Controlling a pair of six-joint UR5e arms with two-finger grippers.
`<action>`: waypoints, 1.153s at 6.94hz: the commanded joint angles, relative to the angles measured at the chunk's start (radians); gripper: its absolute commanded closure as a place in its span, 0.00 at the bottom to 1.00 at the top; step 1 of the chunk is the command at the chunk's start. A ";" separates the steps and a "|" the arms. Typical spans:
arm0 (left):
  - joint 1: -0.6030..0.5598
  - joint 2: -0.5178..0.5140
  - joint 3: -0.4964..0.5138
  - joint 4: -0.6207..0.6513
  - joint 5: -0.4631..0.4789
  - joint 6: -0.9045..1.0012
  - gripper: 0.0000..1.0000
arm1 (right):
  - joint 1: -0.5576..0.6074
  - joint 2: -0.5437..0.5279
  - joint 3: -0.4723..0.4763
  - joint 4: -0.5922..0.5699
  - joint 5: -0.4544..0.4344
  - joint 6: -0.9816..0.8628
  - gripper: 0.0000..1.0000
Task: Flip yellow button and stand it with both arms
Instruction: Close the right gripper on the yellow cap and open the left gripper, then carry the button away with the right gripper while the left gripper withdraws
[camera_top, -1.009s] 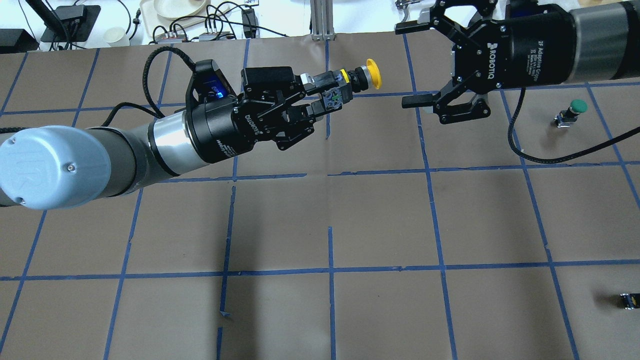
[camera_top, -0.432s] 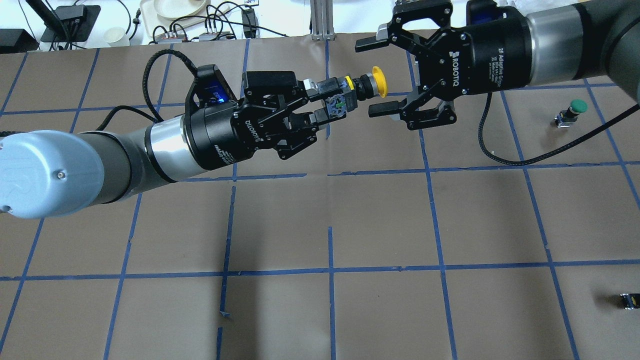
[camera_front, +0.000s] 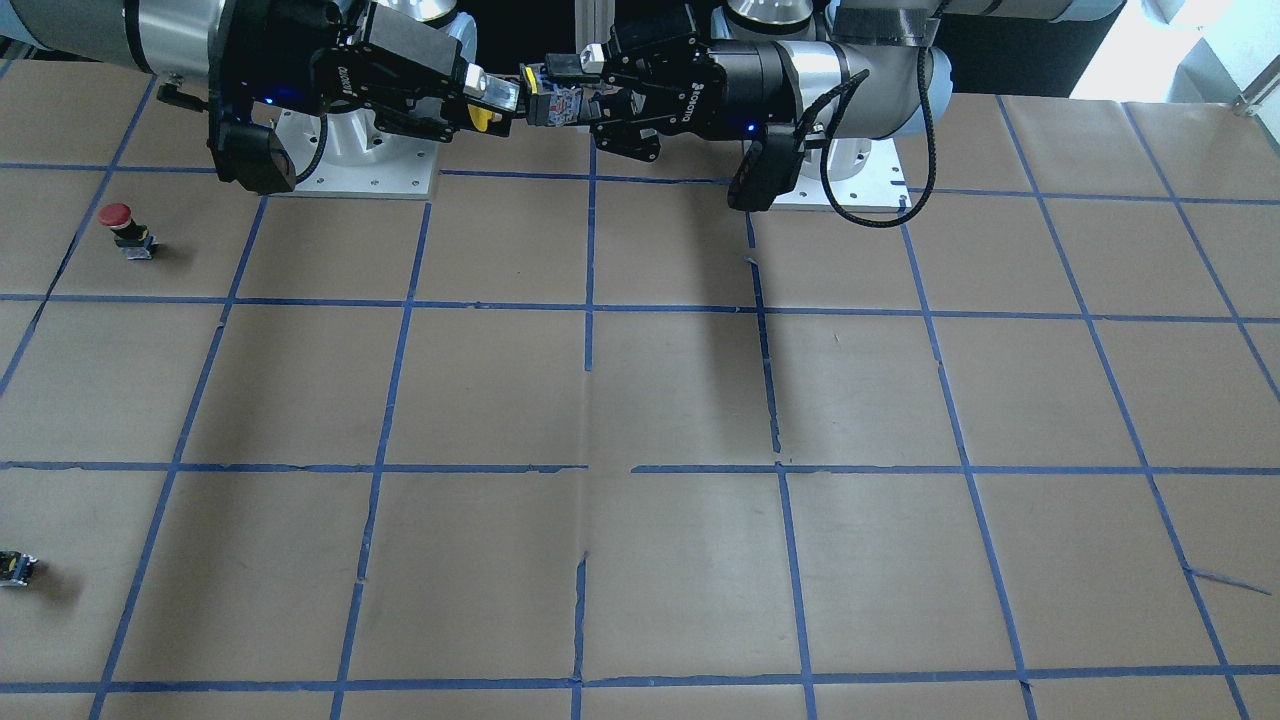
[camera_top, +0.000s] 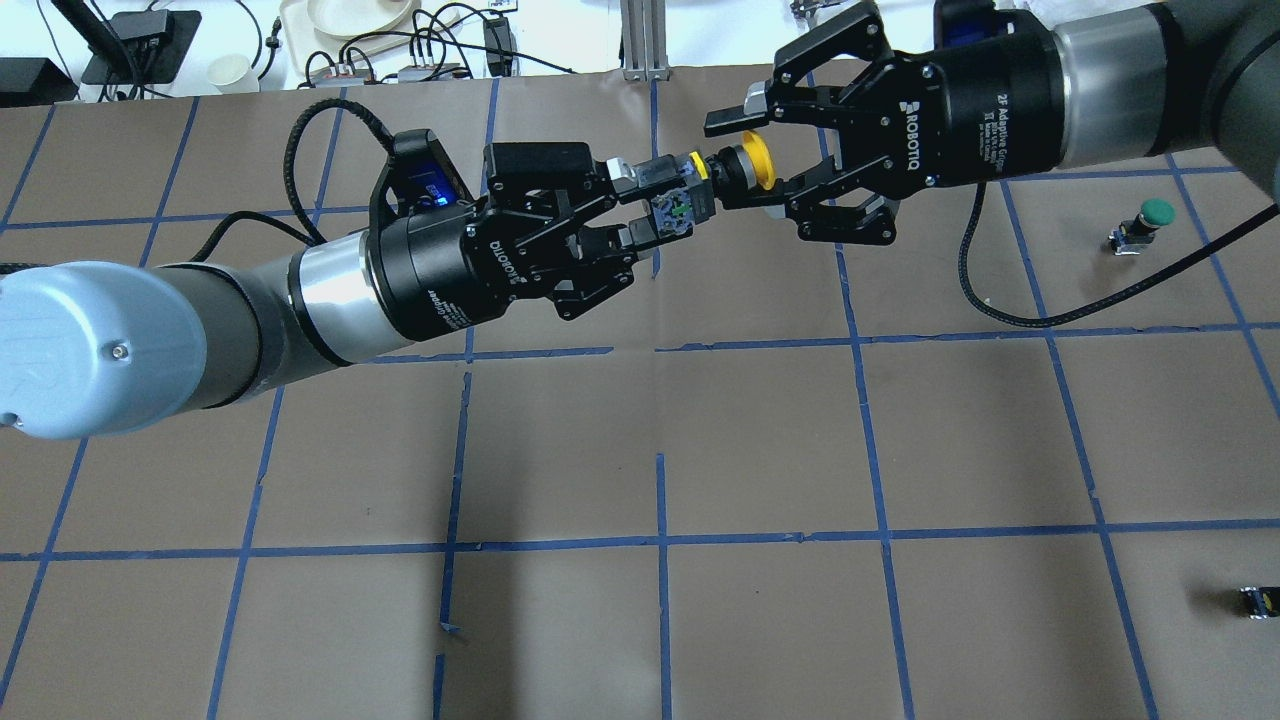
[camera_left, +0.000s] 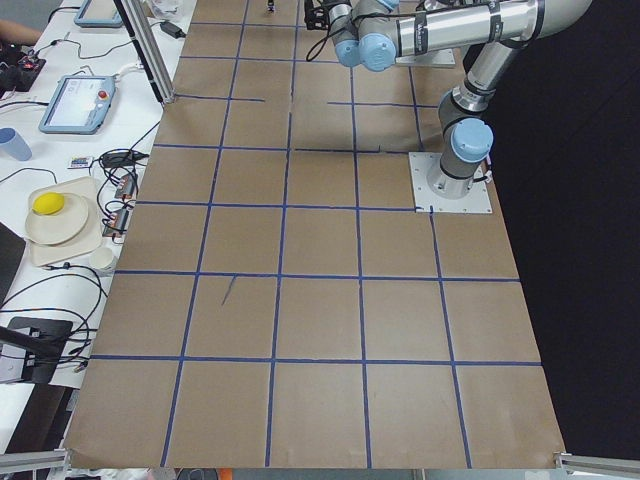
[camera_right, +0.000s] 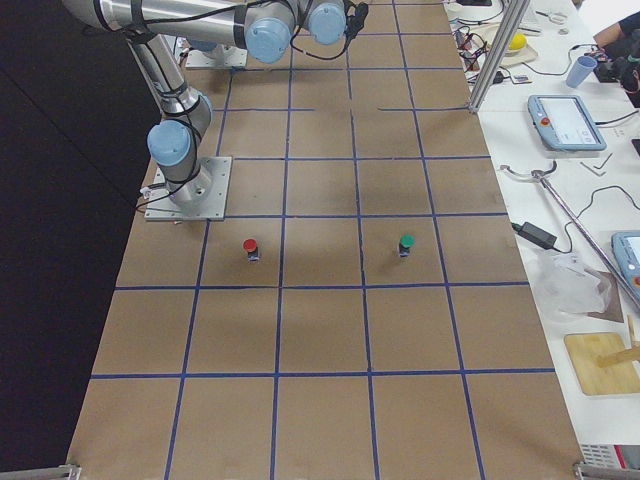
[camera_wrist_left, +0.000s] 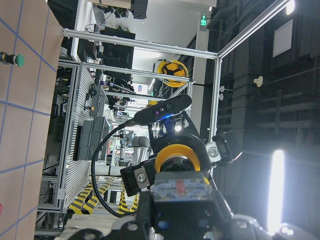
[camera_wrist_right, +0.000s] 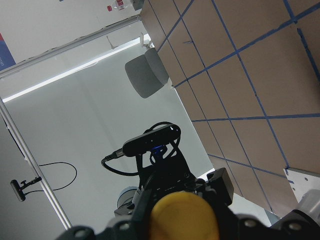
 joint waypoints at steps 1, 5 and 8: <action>0.001 0.016 -0.002 0.000 0.030 -0.030 0.35 | 0.000 0.000 0.000 0.003 -0.002 0.002 0.74; 0.039 0.024 0.015 0.012 0.140 -0.173 0.08 | -0.053 0.000 -0.015 -0.090 -0.214 0.008 0.73; 0.267 0.004 0.068 0.039 0.590 -0.228 0.08 | -0.148 -0.024 -0.072 -0.125 -0.777 0.054 0.77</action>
